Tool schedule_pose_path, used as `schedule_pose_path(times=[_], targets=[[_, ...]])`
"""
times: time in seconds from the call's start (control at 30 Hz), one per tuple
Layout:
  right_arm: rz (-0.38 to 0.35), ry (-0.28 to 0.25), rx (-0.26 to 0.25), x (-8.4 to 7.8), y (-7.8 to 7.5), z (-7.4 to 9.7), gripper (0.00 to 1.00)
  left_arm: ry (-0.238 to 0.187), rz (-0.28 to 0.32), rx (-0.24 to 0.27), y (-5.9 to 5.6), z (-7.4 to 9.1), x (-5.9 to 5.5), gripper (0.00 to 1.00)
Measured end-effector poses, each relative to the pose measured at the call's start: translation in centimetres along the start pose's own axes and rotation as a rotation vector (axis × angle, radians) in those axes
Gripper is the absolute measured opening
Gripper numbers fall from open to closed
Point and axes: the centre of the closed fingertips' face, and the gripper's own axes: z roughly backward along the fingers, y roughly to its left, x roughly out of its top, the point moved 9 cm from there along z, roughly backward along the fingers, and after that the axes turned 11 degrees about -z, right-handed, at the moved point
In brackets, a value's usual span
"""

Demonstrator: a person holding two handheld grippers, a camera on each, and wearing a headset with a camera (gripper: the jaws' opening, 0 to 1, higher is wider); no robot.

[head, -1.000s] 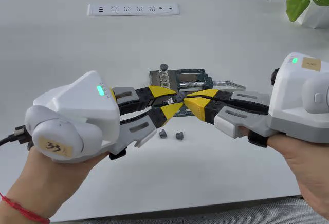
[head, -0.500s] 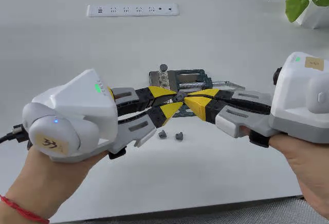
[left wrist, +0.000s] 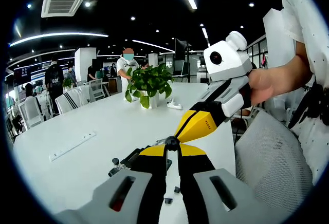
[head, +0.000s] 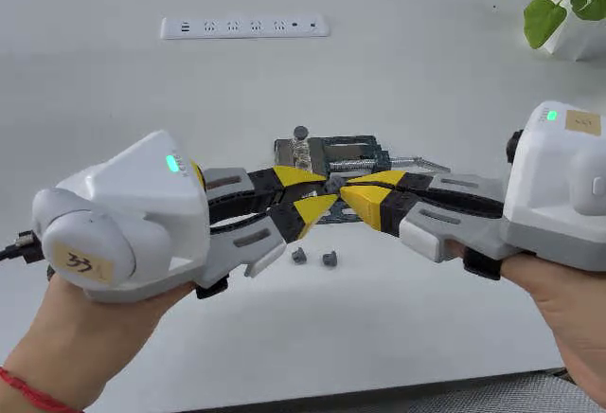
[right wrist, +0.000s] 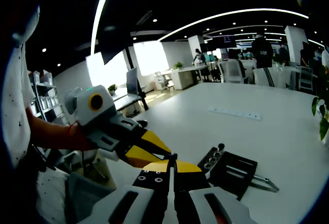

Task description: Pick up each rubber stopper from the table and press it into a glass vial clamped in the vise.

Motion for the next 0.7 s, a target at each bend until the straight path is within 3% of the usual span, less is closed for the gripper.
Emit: schedule_pose_path(times=[0.27, 0.47, 0.7], targets=[[0.022, 0.013, 0.023, 0.0, 0.0, 0.1, 0.0, -0.003, 0.003, -0.022, 0.1, 0.1, 0.1, 0.04], [0.046, 0.02, 0.07, 0.7, 0.1, 0.9, 0.03, -0.027, 0.013, -0.046, 0.8, 0.7, 0.3, 0.04], [0.144, 0.004, 0.259, 3.0, 1.2, 2.7, 0.1, -0.091, 0.067, -0.181, 1.2, 2.1, 1.6, 0.04]])
